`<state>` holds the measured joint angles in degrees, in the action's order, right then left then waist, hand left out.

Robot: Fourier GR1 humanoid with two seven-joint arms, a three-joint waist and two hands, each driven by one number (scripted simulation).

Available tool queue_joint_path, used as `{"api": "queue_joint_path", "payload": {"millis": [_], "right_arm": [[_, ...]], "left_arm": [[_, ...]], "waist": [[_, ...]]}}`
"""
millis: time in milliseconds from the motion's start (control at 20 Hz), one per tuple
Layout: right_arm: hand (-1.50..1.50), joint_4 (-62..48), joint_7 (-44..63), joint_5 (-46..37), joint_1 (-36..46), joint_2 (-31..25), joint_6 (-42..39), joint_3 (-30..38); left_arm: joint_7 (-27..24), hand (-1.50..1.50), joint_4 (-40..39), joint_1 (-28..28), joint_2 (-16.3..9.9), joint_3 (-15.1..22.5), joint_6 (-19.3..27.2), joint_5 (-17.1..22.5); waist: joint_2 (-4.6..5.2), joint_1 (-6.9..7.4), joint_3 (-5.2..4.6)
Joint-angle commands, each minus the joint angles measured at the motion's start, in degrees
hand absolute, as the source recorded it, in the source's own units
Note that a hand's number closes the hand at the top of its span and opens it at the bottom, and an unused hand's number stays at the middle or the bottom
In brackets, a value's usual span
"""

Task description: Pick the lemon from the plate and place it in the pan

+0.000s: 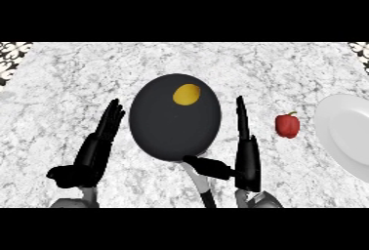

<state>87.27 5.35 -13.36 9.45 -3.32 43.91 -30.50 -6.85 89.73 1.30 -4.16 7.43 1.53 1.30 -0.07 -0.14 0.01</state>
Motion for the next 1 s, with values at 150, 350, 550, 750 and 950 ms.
{"api": "queue_joint_path", "payload": {"millis": [150, 350, 550, 750, 950], "right_arm": [[-1.5, 11.02, 3.26, -6.03, -9.79, -2.87, -2.93, -2.39], [-1.5, 6.02, -1.01, -6.67, -11.14, 0.06, -3.98, -1.15], [-1.5, 6.48, 1.52, -11.44, -11.77, 1.74, -3.67, -2.79], [-1.5, 10.2, 3.05, -13.0, -14.05, -0.3, -5.57, -1.34], [-1.5, 10.47, 8.68, -18.94, -11.6, 2.4, -6.56, -1.81]], "left_arm": [[-0.55, 0.0, -0.08, -0.85, 2.14, 0.89, 0.08, -1.24], [1.1, 0.0, 1.86, -1.52, 0.54, -0.94, -1.23, -1.35], [3.85, 0.0, 3.07, 0.43, 0.95, -1.32, -1.49, -1.0], [-0.39, 0.0, -1.47, 0.46, 3.1, -0.62, -0.2, -2.96], [2.25, 0.0, -1.11, 3.17, 2.24, -2.61, -1.62, -1.38]], "waist": [[-0.01, -0.04, -0.02], [0.03, 0.11, -0.01], [0.03, 0.14, -0.01], [0.04, 0.04, -0.02], [0.04, 0.08, -0.02]]}}
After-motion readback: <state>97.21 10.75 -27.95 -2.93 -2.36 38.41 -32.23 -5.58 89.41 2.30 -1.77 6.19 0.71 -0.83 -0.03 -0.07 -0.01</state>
